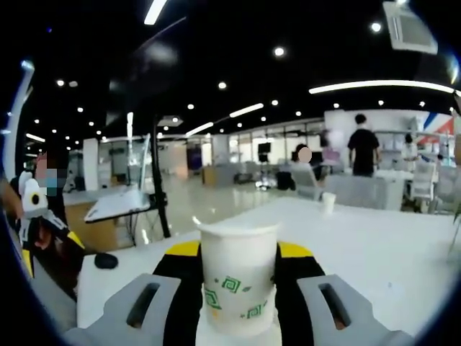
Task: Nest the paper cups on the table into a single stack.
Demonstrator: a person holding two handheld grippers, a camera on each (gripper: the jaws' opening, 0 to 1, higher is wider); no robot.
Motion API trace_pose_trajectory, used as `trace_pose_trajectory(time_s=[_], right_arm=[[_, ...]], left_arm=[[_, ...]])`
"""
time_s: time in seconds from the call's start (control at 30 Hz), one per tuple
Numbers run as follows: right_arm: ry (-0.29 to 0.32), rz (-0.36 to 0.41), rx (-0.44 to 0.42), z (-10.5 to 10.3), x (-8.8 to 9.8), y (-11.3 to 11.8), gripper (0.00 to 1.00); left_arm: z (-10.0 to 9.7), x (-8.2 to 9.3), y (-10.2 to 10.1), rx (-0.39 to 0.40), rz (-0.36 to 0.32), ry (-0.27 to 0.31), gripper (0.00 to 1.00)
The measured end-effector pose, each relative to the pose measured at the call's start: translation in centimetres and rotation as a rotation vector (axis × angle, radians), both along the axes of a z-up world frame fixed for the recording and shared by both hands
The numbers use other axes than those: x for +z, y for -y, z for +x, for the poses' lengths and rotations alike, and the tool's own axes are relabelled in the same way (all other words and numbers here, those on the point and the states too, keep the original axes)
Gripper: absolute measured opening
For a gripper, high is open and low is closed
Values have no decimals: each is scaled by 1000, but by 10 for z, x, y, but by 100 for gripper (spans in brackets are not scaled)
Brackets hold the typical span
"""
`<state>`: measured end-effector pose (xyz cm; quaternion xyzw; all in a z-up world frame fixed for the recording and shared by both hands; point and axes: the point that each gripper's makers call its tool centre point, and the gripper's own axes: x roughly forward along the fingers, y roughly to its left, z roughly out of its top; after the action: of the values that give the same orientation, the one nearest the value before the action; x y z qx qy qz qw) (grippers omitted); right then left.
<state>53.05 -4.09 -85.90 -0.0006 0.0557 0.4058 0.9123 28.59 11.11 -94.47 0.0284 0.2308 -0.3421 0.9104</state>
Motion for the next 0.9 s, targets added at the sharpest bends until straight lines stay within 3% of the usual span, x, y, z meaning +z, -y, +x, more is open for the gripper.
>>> trace_pose_trajectory(time_s=[0.9], right_arm=[[1, 38, 8, -40, 9, -10, 35]], left_arm=[[-8, 7, 0, -16, -1, 19, 98]])
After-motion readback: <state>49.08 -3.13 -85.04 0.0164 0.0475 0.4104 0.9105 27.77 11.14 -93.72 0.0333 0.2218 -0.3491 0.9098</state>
